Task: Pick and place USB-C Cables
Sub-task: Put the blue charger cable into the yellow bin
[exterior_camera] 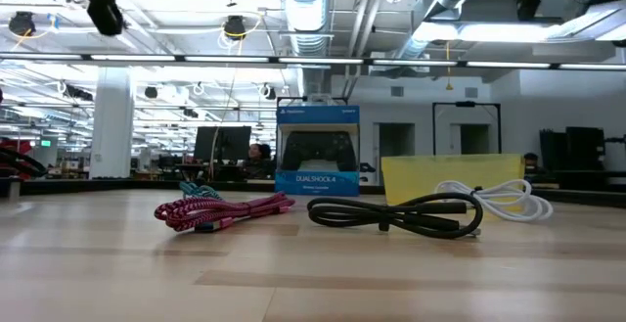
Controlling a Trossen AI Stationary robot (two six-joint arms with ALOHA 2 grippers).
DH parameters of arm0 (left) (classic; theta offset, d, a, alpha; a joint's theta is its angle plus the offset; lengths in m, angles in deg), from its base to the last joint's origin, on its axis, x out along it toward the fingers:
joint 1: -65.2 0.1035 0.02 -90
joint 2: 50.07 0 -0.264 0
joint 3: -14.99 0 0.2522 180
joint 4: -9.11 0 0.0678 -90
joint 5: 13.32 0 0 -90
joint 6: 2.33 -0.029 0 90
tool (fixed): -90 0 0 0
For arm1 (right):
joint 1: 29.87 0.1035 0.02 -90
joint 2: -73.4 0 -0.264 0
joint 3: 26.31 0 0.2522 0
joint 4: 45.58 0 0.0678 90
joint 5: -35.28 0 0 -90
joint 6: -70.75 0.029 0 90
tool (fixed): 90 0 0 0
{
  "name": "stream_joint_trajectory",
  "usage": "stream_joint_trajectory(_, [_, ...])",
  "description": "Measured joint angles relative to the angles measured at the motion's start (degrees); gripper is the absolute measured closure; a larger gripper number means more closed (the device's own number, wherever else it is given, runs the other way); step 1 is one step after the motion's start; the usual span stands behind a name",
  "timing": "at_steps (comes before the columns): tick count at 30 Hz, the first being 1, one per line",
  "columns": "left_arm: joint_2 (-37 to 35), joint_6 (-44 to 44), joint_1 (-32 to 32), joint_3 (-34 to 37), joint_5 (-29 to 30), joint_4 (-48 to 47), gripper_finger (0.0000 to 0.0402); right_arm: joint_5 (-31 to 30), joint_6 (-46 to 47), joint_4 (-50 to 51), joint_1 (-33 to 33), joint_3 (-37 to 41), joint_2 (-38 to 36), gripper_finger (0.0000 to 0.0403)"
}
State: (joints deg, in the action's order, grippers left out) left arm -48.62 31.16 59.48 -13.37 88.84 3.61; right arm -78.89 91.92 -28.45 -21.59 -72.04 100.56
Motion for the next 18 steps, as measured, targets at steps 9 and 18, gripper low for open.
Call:
stream_joint_trajectory(9, [3.1, 0.4, 0.0, -1.3, -4.5, -6.8, 0.0208, 9.3, 23.1, 27.2, 0.0, -14.3, 18.5, 0.0203])
stream_joint_trajectory(18, [3.9, 1.1, 0.0, -1.3, -4.4, -12.5, 0.0208, 18.1, 44.2, 33.7, 7.7, -15.4, 31.4, 0.0217])
